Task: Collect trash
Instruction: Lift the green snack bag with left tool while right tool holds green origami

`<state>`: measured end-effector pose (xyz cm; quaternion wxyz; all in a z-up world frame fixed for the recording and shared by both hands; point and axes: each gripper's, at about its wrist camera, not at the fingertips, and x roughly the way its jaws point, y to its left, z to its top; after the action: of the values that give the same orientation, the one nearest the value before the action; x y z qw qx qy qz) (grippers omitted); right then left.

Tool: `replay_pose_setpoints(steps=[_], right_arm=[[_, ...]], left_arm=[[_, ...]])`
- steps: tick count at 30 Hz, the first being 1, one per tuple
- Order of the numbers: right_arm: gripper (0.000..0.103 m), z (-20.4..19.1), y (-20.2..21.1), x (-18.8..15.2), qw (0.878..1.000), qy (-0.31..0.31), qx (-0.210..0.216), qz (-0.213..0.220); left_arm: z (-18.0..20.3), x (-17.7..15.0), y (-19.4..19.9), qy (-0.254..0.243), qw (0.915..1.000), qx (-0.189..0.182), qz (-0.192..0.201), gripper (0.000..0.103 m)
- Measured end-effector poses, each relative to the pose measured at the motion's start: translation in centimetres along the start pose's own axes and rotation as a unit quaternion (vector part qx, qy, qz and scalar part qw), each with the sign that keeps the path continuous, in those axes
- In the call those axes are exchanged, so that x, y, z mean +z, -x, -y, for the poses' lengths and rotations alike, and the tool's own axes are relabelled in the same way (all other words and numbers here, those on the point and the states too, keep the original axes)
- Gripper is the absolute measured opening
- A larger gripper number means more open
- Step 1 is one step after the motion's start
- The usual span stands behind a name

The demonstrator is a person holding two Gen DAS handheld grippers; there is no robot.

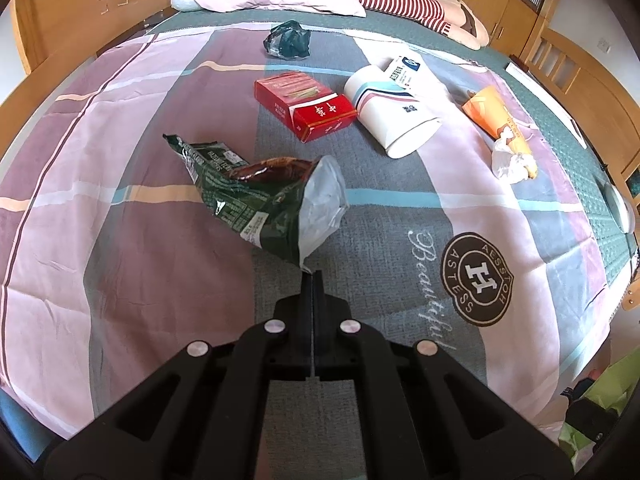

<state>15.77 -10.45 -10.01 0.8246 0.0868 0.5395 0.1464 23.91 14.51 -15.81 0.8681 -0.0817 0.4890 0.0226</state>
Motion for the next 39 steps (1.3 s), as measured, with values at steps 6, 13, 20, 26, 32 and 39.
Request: replay_pose_setpoints(steps=[6,13,20,26,32,39], right_arm=[[0.027,0.1,0.3,0.0,1.0,-0.001,0.001,0.004],[0.028,0.0,0.4,-0.1,1.0,-0.004,0.003,0.003],[0.028,0.2,0.9,-0.1,1.0,-0.006,0.005,0.009],[0.028,0.4,0.9,-0.2,1.0,-0.011,0.006,0.01],[0.028,0.1,1.2,-0.1,1.0,-0.009,0.008,0.016],[0.028,-0.1,2.1,0.1,0.999,-0.01,0.02,0.029]], left_arm=[[-0.6,0.1,0.2,0.023,0.9993,-0.03,0.001,0.001],[-2.6,0.3,0.3,0.111,0.9845,-0.136,-0.002,0.001],[-4.0,0.3,0.3,0.172,0.9665,-0.19,0.006,0.001],[-3.1,0.4,0.7,0.134,0.9807,-0.141,0.016,0.001],[-2.4,0.3,1.1,0.097,0.9891,-0.107,0.024,0.001],[-1.9,-0.3,1.7,0.077,0.9919,-0.098,0.025,0.001]])
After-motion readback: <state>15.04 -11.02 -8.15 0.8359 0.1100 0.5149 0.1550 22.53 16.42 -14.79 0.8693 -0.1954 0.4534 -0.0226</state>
